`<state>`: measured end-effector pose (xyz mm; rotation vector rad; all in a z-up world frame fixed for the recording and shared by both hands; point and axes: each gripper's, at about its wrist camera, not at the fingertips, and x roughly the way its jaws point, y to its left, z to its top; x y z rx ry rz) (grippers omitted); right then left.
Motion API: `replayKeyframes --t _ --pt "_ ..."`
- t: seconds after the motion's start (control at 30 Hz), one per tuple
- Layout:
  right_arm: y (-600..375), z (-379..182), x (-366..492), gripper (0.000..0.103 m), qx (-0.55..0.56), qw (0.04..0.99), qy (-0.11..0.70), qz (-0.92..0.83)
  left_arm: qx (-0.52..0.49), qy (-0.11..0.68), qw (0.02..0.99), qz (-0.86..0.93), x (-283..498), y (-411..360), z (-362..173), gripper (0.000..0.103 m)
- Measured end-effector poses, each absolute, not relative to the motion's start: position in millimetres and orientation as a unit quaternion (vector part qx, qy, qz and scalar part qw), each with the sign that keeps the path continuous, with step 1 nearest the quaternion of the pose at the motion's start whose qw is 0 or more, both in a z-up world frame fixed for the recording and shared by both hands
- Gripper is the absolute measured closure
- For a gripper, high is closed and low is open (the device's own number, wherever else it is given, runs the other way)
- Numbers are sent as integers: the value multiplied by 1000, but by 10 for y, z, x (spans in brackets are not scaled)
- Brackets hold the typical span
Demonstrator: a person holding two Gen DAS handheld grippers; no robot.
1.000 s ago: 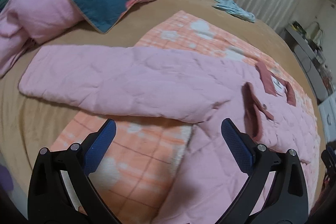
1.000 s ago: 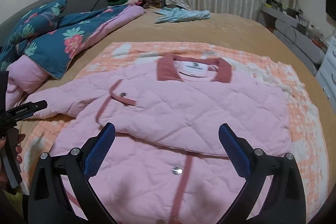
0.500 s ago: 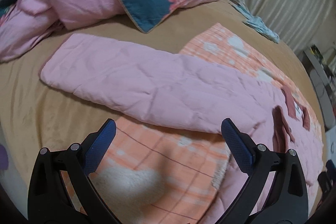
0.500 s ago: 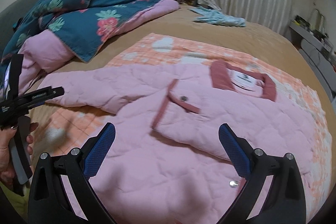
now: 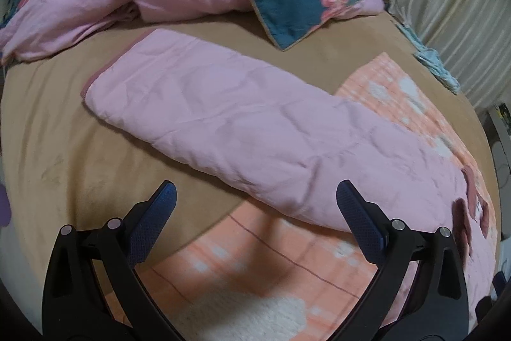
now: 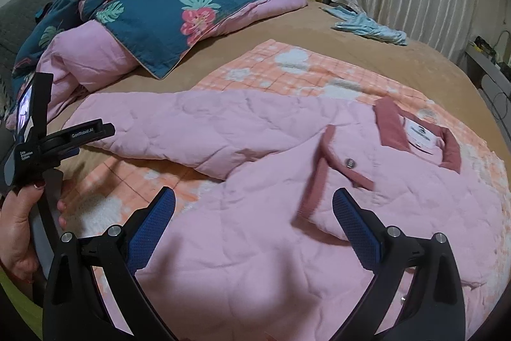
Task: Fold large clothes
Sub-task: 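Move the left tool to the cuff of the other sleeve, then grasp the sleeve cuff with the left tool and lift it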
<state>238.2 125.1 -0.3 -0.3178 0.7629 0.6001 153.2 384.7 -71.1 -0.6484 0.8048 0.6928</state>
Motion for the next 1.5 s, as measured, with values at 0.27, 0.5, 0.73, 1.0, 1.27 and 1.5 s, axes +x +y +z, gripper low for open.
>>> replayKeyframes --t 0.27,0.5,0.73,1.0,1.27,1.5 --pt "1534 -95 2470 5 -163 867 366 298 -327 364 793 362 1451 4135 -863 9" --pt "1583 -92 2579 5 -148 869 367 298 -361 350 774 384 1414 4448 -983 9" --pt "1392 -130 2689 5 -128 875 374 281 -387 331 763 399 1405 4752 -1116 9" --pt "1052 -137 2760 5 -94 883 377 263 -389 301 775 397 1385 4860 -1098 28" --pt "781 -100 2743 5 -66 890 375 252 -380 245 814 366 1317 4769 -777 88" --pt "457 -5 2649 5 -39 898 366 240 -314 224 865 321 1377 4380 -306 91"
